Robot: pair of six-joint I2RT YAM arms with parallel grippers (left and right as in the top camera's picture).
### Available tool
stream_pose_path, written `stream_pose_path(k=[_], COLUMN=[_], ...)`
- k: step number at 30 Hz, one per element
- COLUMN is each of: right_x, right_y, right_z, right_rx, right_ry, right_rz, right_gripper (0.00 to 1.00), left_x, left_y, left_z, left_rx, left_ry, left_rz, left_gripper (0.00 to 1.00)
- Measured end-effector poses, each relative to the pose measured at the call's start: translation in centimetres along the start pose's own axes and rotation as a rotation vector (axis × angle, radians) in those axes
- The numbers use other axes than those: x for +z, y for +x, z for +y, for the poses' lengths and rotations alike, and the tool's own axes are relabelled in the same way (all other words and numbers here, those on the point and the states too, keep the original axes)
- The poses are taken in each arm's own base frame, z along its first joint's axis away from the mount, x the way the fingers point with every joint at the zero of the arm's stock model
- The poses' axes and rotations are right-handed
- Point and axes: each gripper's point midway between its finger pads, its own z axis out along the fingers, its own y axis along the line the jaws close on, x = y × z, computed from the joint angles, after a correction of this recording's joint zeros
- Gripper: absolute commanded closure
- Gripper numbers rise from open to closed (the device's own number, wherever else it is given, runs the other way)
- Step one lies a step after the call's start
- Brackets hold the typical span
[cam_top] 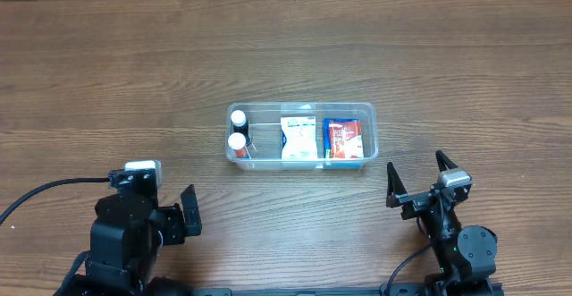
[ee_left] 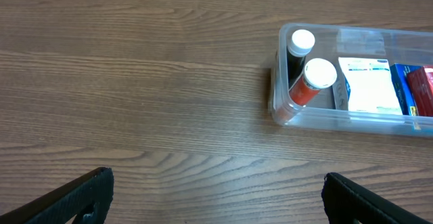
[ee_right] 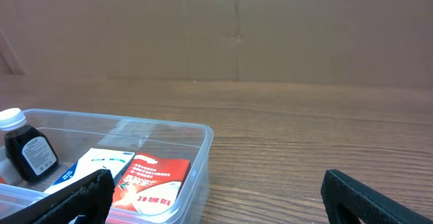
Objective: Pack container
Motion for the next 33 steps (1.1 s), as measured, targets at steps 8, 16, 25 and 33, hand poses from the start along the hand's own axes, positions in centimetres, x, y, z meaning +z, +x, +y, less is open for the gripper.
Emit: stream_pose_path(k=[8, 16, 25, 33], right_x=[0.0, 0.0, 0.0, 0.0], right_y=[0.0, 0.0, 0.0, -0.1], right_z=[0.0, 0.0, -0.1, -0.1], right_rx=[-0.001, -0.003, -0.003, -0.003], right_ry=[0.0, 0.001, 0.003, 0.003], right_rz=[-0.002, -0.002, -0.002, -0.002], right_gripper=[0.0, 0.0, 0.0, 0.0], left_x=[3.2, 7.5, 10.9, 10.9], left_y=[-0.2, -1.3, 2.0, 2.1], left_z=[4.0, 3.3, 0.5, 0.1], left_rx=[-0.121, -0.054, 0.17, 0.205], left_ry=[-0.137, -0.08, 0.042, 0.054], left_rz=[-0.226, -0.619, -0.609, -0.611], left_gripper=[0.0, 0.0, 0.0, 0.0])
